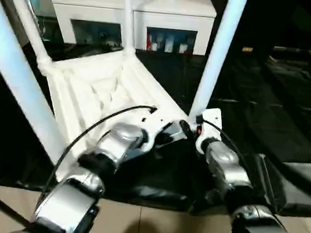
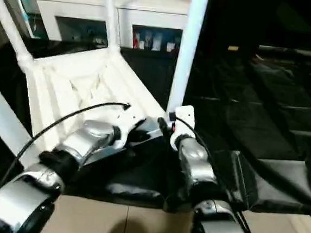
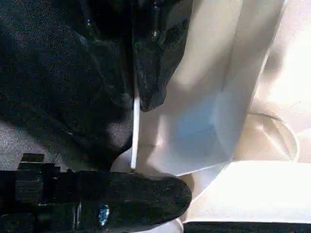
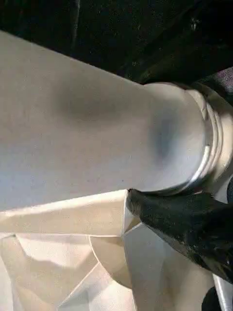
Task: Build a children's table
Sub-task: Rotate leg to tighten
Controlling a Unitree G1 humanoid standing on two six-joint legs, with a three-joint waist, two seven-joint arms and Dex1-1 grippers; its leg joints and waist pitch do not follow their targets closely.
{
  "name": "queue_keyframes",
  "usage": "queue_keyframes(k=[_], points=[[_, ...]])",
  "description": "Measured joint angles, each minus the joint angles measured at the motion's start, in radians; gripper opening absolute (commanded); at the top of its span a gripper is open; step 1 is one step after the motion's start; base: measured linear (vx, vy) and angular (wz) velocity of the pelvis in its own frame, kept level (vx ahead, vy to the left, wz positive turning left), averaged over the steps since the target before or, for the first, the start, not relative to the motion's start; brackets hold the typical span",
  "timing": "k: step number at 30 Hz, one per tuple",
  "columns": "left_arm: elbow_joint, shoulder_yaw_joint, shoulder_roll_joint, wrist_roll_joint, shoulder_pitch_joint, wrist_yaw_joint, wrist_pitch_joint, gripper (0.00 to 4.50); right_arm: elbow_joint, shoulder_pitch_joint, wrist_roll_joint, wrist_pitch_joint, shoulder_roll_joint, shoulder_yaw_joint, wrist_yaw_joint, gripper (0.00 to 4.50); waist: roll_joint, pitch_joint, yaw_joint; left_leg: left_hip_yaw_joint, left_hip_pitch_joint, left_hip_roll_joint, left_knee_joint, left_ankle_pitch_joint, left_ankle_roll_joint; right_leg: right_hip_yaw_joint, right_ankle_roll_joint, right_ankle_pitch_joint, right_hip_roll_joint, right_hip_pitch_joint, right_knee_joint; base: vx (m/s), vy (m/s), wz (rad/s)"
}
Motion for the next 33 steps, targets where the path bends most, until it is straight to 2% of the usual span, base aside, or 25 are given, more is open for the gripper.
queue_keyframes(k=[2, 3, 10, 13, 19, 24, 29, 31, 33], points=[[0.007, 0.000, -0.002, 0.003, -0.002, 0.000, -0.010, 0.00, 0.002, -0.001, 0.000, -0.001, 0.001, -0.006, 0.002, 2.72, 0.000, 0.000, 0.000, -0.002, 0.000, -0.004, -0.001, 0.000, 0.000, 0.000, 0.000, 0.000, -0.003, 0.000, -0.001, 0.000, 0.000, 0.00], [0.009, 0.000, -0.003, 0.004, -0.002, 0.000, -0.013, 0.00, 0.002, -0.001, 0.000, -0.003, 0.001, -0.008, 0.003, 3.28, 0.000, 0.000, 0.000, -0.002, 0.000, -0.006, -0.001, 0.000, 0.000, 0.000, 0.000, 0.000, -0.006, 0.000, -0.001, 0.000, 0.000, 0.00], [0.026, 0.003, 0.013, 0.011, -0.005, 0.000, -0.045, 0.00, 0.005, 0.004, 0.025, -0.029, 0.008, -0.016, 0.061, 3.90, 0.000, 0.001, -0.003, -0.001, 0.001, -0.009, -0.002, 0.000, 0.001, -0.001, 0.000, 0.000, -0.009, -0.004, -0.001, 0.000, 0.000, 0.00], [0.020, 0.001, 0.030, 0.014, -0.002, -0.021, -0.049, 0.00, 0.003, 0.008, 0.021, -0.041, -0.023, -0.003, 0.121, 3.90, -0.002, 0.002, -0.003, -0.001, 0.001, -0.009, -0.006, 0.000, 0.001, -0.002, 0.000, 0.000, -0.009, -0.007, -0.001, 0.000, 0.000, 0.00], [-0.047, -0.020, 0.097, 0.010, 0.035, -0.171, -0.064, 0.00, -0.079, 0.062, 0.006, -0.135, -0.153, 0.065, 0.408, 3.90, -0.002, 0.003, 0.000, -0.001, 0.001, -0.009, -0.014, 0.000, 0.001, -0.003, -0.005, 0.004, -0.009, -0.008, -0.001, 0.000, 0.000, 0.00], [-0.134, -0.047, 0.184, -0.013, 0.101, -0.348, -0.132, 0.00, -0.192, 0.112, 0.048, -0.167, -0.239, 0.097, 0.642, 3.90, -0.001, 0.002, 0.010, 0.002, 0.002, -0.008, -0.016, 0.000, 0.001, -0.001, -0.012, 0.015, -0.009, -0.008, 0.004, 0.000, 0.000, 0.00], [-0.248, -0.074, 0.263, -0.045, 0.162, -0.506, -0.154, 0.00, -0.269, 0.166, 0.097, -0.149, -0.294, 0.132, 0.828, 3.90, -0.002, 0.002, 0.035, 0.007, 0.004, -0.003, -0.015, 0.001, 0.000, 0.001, -0.014, 0.018, -0.009, -0.009, 0.020, 0.023, -0.011, 0.05], [-0.277, -0.080, 0.279, -0.053, 0.177, -0.539, -0.153, 0.00, -0.290, 0.172, 0.105, -0.140, -0.302, 0.152, 0.877, 3.90, -0.003, 0.003, 0.040, 0.013, 0.005, -0.002, -0.014, 0.001, 0.000, 0.005, -0.017, 0.019, -0.009, -0.010, 0.030, 0.054, -0.024, 0.14], [-0.300, -0.083, 0.291, -0.057, 0.185, -0.575, -0.151, 0.00, -0.317, 0.187, 0.107, -0.136, -0.314, 0.172, 0.923, 3.90, -0.003, 0.003, 0.054, 0.021, 0.005, 0.004, -0.014, 0.001, 0.000, 0.004, -0.009, 0.014, -0.010, -0.011, 0.033, 0.057, -0.015, 0.09]])
